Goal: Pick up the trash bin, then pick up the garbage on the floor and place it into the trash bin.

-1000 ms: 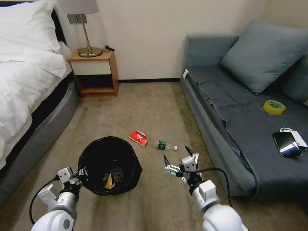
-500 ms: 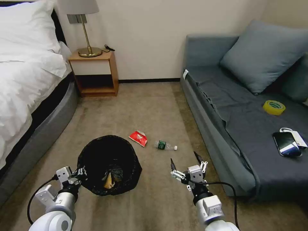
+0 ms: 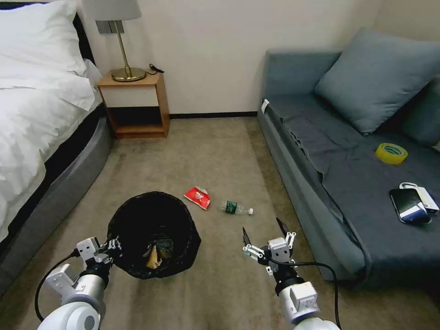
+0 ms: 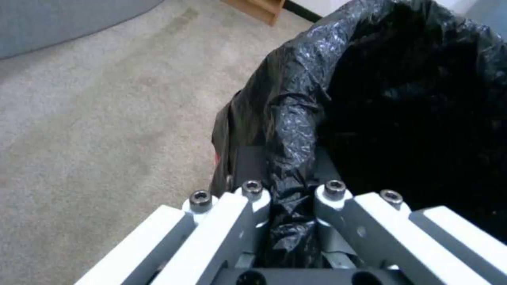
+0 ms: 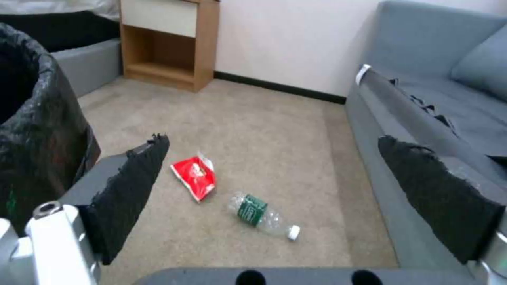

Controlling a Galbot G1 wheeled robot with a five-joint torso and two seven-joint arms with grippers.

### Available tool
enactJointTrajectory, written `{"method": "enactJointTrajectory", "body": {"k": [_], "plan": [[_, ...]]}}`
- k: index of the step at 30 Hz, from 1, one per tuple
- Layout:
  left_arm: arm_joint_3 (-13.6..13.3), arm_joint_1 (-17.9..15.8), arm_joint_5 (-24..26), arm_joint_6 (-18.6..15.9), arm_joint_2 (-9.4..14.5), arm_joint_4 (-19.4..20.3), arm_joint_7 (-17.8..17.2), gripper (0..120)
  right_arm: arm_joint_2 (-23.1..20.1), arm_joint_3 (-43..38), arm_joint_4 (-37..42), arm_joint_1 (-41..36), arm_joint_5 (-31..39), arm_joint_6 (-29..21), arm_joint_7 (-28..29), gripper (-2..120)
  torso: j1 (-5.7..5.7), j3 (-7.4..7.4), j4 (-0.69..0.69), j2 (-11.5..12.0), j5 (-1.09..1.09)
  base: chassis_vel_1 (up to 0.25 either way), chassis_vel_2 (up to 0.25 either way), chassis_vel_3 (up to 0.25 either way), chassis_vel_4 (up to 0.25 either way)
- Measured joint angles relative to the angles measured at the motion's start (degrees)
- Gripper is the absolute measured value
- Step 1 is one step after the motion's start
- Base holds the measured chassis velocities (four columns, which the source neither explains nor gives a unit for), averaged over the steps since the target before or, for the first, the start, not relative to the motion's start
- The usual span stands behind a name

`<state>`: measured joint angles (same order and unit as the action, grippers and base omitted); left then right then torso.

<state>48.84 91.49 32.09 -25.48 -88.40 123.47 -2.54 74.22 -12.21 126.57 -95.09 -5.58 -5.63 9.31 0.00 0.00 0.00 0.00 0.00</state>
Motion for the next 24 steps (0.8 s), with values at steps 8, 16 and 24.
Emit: {"method": "enactJointTrajectory", "body": {"k": [8, 16, 24], "plan": [[0.2, -0.1, 0.0, 0.1, -0.1, -0.1, 0.0, 4, -0.7, 0.0, -0.4, 0.4, 0.5, 0.1, -0.6, 100, 0.0, 0.0, 0.0, 0.0, 0.0, 0.0, 0.0, 0.0, 0.0], [0.6, -0.1, 0.3, 0.2, -0.2, -0.2, 0.0, 4, -0.7, 0.4, -0.6, 0.4, 0.1, 0.1, -1.0, 100, 0.0, 0.0, 0.0, 0.0, 0.0, -0.008, 0.005, 0.008, -0.006], [0.8, 0.0, 0.5, 0.2, -0.2, -0.2, -0.1, 4, -0.5, 0.7, -0.8, 0.2, -0.9, 0.1, -1.3, 100, 0.0, 0.0, 0.0, 0.0, 0.0, -0.044, 0.048, 0.054, -0.051]]}}
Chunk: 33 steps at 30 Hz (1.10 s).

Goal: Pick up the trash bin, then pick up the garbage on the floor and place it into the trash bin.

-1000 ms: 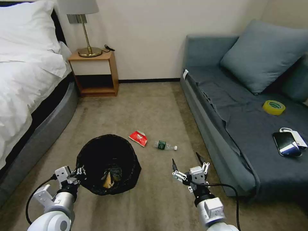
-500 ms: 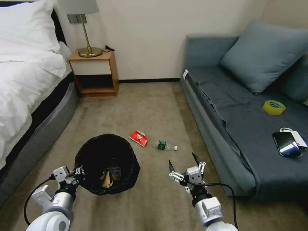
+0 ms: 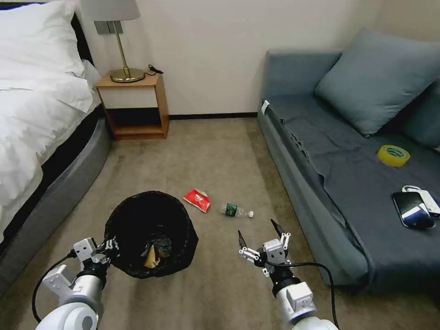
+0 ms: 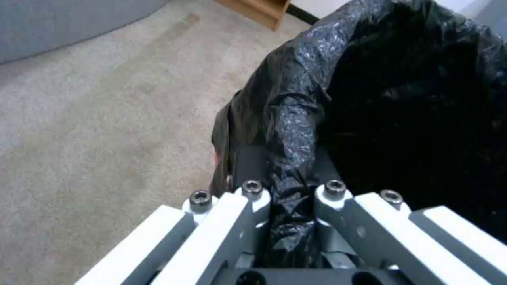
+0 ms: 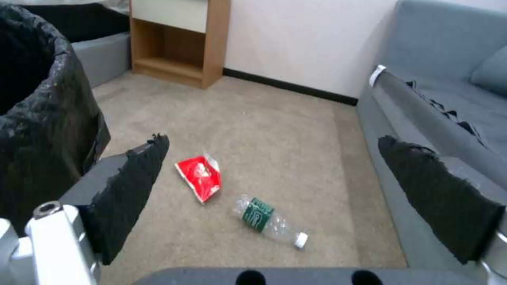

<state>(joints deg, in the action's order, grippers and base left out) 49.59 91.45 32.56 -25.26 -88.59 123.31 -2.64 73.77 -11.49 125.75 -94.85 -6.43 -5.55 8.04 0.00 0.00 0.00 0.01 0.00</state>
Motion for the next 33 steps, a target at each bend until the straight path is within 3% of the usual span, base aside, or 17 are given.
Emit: {"method": "enactJointTrajectory", "body": {"k": [33], "plan": [[1.7, -0.2, 1.9, 0.0, 0.2, 0.1, 0.1, 4, 0.0, 0.1, -0.1, 0.2, -0.1, -1.1, -1.5, 100, 0.0, 0.0, 0.0, 0.0, 0.0, -0.025, 0.032, 0.025, -0.026]]}}
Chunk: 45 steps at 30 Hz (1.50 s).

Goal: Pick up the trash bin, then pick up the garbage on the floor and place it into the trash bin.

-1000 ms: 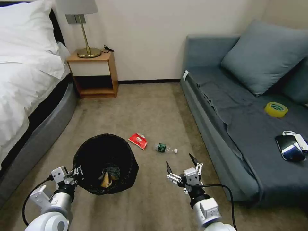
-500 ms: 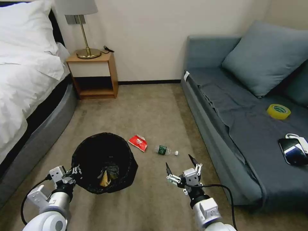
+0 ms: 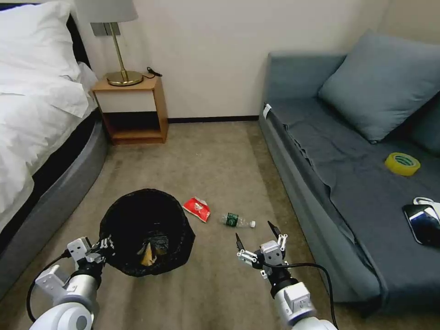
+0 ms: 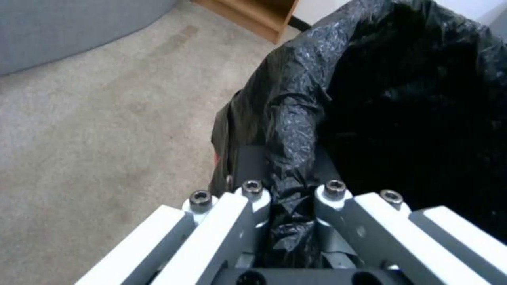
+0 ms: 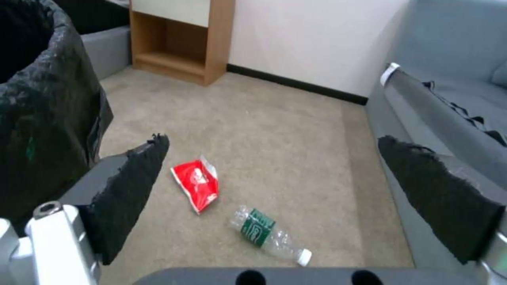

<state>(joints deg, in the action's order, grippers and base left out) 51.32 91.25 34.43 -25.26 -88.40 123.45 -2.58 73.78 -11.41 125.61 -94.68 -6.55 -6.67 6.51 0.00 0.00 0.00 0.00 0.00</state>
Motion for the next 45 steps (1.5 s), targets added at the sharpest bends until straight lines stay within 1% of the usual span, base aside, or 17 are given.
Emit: {"method": "enactJointTrajectory", "body": {"k": [13, 29, 38, 45], "plan": [[0.4, 0.1, 0.6, 0.1, 0.1, 0.2, 0.1, 4, 0.0, 0.0, -0.1, 0.3, -0.1, -0.6, -0.3, 100, 0.0, 0.0, 0.0, 0.0, 0.0, -0.057, 0.055, 0.057, -0.064], [0.4, -0.3, 1.3, -0.4, 0.9, 0.3, -0.1, 4, -0.2, 0.3, -0.8, 0.7, 0.8, -0.7, -0.9, 100, 0.0, 0.0, 0.0, 0.0, 0.0, -0.076, 0.078, 0.077, -0.078], [0.6, 0.1, 2.0, -0.8, 1.6, 0.9, -0.2, 4, -1.1, 1.1, -1.6, 1.4, 1.2, -0.9, -0.9, 100, 0.0, 0.0, 0.0, 0.0, 0.0, -0.101, 0.103, 0.097, -0.105], [0.5, 0.1, 2.2, -1.0, 1.7, 1.2, -0.3, 4, -1.7, 2.0, -2.6, 2.4, 2.3, -0.7, -1.0, 100, 0.0, 0.0, 0.0, 0.0, 0.0, -0.102, 0.111, 0.111, -0.106]]}}
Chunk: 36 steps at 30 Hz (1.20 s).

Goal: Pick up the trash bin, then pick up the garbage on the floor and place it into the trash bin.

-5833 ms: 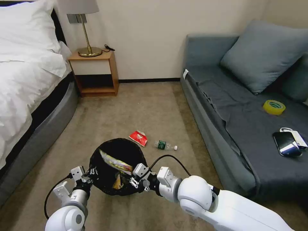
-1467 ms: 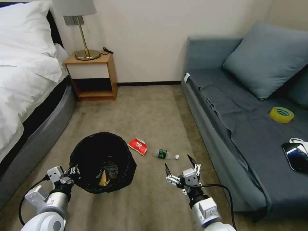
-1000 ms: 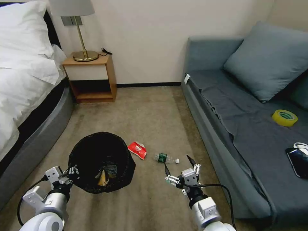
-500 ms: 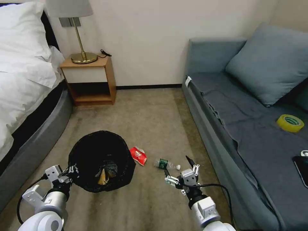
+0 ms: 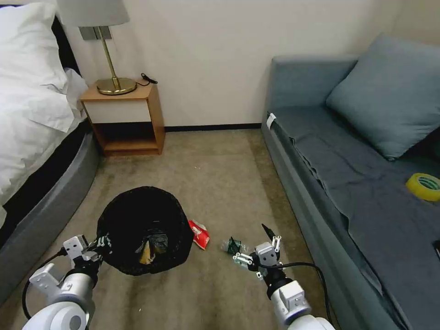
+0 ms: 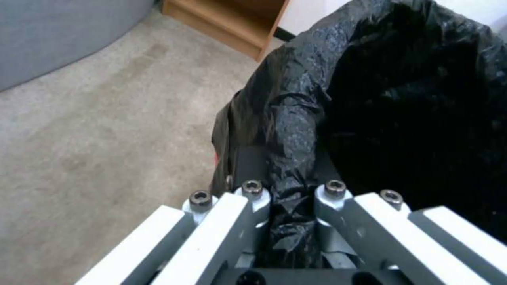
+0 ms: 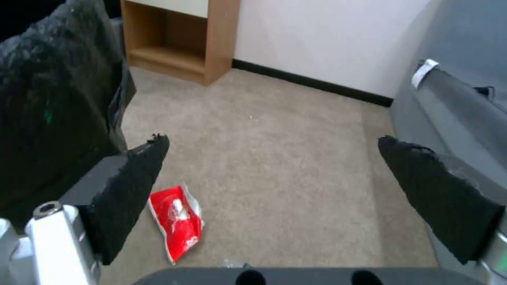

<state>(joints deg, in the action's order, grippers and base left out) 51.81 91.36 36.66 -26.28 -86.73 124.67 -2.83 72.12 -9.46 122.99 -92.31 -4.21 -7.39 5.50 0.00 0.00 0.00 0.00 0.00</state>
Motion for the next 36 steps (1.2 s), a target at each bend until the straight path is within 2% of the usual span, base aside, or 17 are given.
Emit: {"method": "enactJointTrajectory", "body": {"k": [4, 7, 8, 11, 12, 15, 17, 20, 21, 24, 28, 33, 36], "plan": [[-0.1, 0.0, 0.0, 0.0, 0.0, 0.0, 0.0, 4, -1.0, 0.3, -1.2, 0.8, 0.9, 1.2, -0.4, 100, 0.0, 0.0, 0.01, 0.0, 0.0, -0.093, 0.085, 0.088, -0.097], [0.0, -0.2, -0.1, 0.0, -0.1, 0.1, 0.1, 4, -4.7, 1.2, -2.7, 3.2, 3.9, 1.7, -1.2, 100, 0.0, 0.0, 0.0, 0.0, 0.0, -0.047, 0.053, 0.037, -0.041], [0.0, -0.2, -0.1, 0.0, -0.1, 0.1, 0.1, 4, -4.7, 1.2, -2.7, 3.2, 3.9, 1.7, -1.2, 100, 0.0, 0.0, 0.0, 0.0, 0.0, 0.0, 0.0, 0.0, 0.0], [0.8, -0.3, 0.0, 0.0, -0.1, 0.2, 0.2, 4, -10.3, 2.4, -5.1, 7.2, 7.6, 1.3, -1.7, 100, 0.0, 0.0, 0.0, 0.0, 0.01, 0.0, 0.0, 0.0, 0.0], [0.8, -0.3, 0.0, 0.0, -0.1, 0.2, 0.2, 4, -10.3, 2.4, -5.1, 7.2, 7.6, 1.3, -1.7, 100, 0.0, 0.0, 0.0, 0.0, 0.01, 0.0, 0.0, 0.0, 0.0], [2.2, -0.4, 0.5, 0.0, -0.1, 0.5, 0.4, 4, -16.3, 4.3, -8.8, 13.0, 12.2, 0.2, -2.9, 100, 0.0, 0.0, 0.0, 0.0, 0.01, 0.0, 0.0, 0.0, 0.0], [2.4, -0.4, 0.8, -0.1, -0.1, 0.5, 0.4, 4, -17.6, 5.0, -10.0, 14.9, 13.4, -0.2, -3.5, 100, 0.01, 0.0, 0.0, 0.0, 0.02, 0.0, 0.0, 0.0, 0.0], [2.8, -0.8, 1.2, -0.2, -0.1, 0.4, 0.5, 4, -21.1, 7.5, -14.5, 21.3, 17.8, -1.6, -7.3, 100, 0.01, 0.0, 0.0, 0.0, 0.01, 0.0, 0.0, 0.0, 0.0], [2.8, -0.8, 1.2, -0.2, -0.1, 0.4, 0.5, 4, -21.1, 7.5, -14.5, 21.3, 17.8, -1.6, -7.3, 100, 0.01, 0.0, 0.0, 0.0, 0.01, 0.0, 0.0, 0.0, 0.0], [2.8, -1.0, 1.3, -0.1, -0.4, -0.2, 0.7, 4, -23.7, 10.8, -18.7, 27.5, 20.9, -3.9, -13.3, 100, 0.0, 0.0, 0.0, 0.0, 0.0, 0.0, 0.0, 0.0, 0.0], [2.4, -1.2, 1.1, 0.1, -0.7, -0.8, 0.9, 4, -25.7, 15.6, -22.3, 32.6, 23.5, -5.8, -17.4, 100, 0.0, 0.0, 0.0, 0.0, -0.01, 0.0, 0.0, 0.0, 0.0], [1.9, -1.5, 1.0, 0.3, -0.9, -1.4, 0.9, 4, -26.6, 21.7, -27.2, 38.4, 25.2, -6.9, -22.2, 100, 0.01, 0.0, 0.0, 0.0, 0.0, 0.0, 0.0, 0.0, 0.0], [1.7, -1.7, 1.1, 0.4, -0.9, -1.7, 0.8, 4, -26.5, 27.0, -29.7, 43.4, 28.0, -9.8, -25.9, 100, 0.01, 0.0, 0.01, 0.0, 0.0, 0.0, 0.0, 0.0, 0.0]]}}
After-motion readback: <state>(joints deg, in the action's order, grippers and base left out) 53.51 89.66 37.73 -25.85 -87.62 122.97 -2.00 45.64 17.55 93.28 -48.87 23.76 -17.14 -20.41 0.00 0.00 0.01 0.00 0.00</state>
